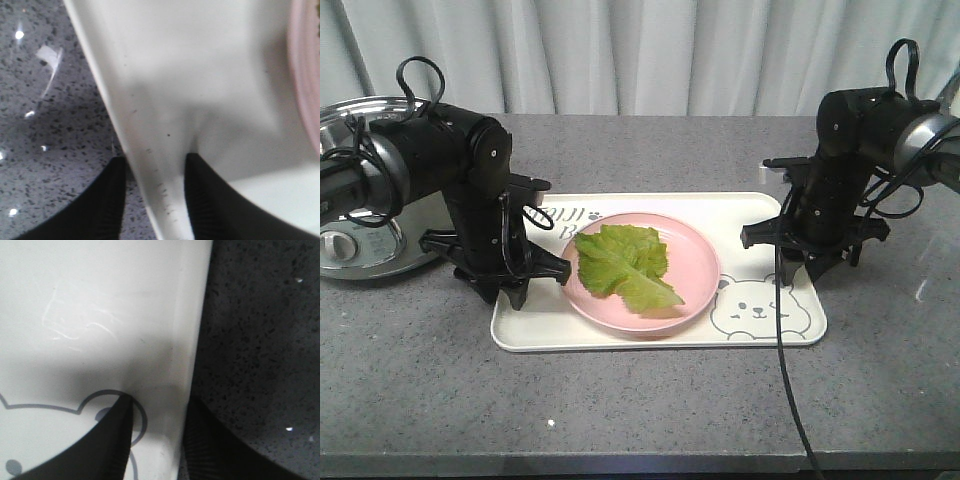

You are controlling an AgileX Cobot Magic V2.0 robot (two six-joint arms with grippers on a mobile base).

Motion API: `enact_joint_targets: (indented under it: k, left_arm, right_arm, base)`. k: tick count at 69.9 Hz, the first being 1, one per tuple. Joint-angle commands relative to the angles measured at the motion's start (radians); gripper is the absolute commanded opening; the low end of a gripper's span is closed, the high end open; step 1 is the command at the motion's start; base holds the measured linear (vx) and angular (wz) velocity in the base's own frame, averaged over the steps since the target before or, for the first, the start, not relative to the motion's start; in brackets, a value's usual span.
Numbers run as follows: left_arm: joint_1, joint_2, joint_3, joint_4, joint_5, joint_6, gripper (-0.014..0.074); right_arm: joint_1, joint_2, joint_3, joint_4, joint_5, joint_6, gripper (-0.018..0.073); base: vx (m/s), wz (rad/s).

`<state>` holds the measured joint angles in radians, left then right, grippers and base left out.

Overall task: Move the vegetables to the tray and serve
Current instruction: 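Close both grippers on the tray edges, then lift the tray off the counter with both grippers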

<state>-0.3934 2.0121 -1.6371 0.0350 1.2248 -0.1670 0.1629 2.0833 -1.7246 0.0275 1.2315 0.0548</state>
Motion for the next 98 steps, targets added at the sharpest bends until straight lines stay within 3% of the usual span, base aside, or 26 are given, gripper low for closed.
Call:
enact_joint_targets:
  k: [1,11,24,39,59,98]
  left_arm:
    - [0.004,-0.023,-0.012,-0.035,0.009,0.017,0.0133]
    - [0.004,-0.023,-0.012,-0.050,0.010,0.040,-0.0009]
    - [0.004,-0.024,-0.013,-0.061,-0.001,0.042,-0.0008]
    - [0.004,-0.028,-0.015,-0.066,-0.006,0.049,-0.0007]
    - [0.004,-0.030,-0.015,-0.148,-0.011,0.095,-0.0007]
    - [0.004,-0.144,-0.015,-0.149,-0.092,0.095,-0.0007]
  right_arm:
    - [-0.006,-0.040,-0.021,-0.020,0.054,-0.007,0.0141]
    - [-0.006,-0.040,-0.021,-0.018,0.054,-0.014,0.0057]
    - [-0.006,-0.042,-0.021,-0.014,0.054,-0.030,-0.0012]
    - [-0.006,-0.059,-0.021,-0.022,0.054,-0.034,-0.0010]
    - [-0.006,-0.082,-0.021,-0.013,0.053,-0.038,-0.0008]
    - [-0.006,-0.124,-0.021,-0.012,0.053,-0.045,-0.0006]
  base:
    - [0.00,0.00]
    - [0.00,0.00]
    - [0.00,0.00]
    - [0.00,0.00]
    - [0.00,0.00]
    - [0.00,0.00]
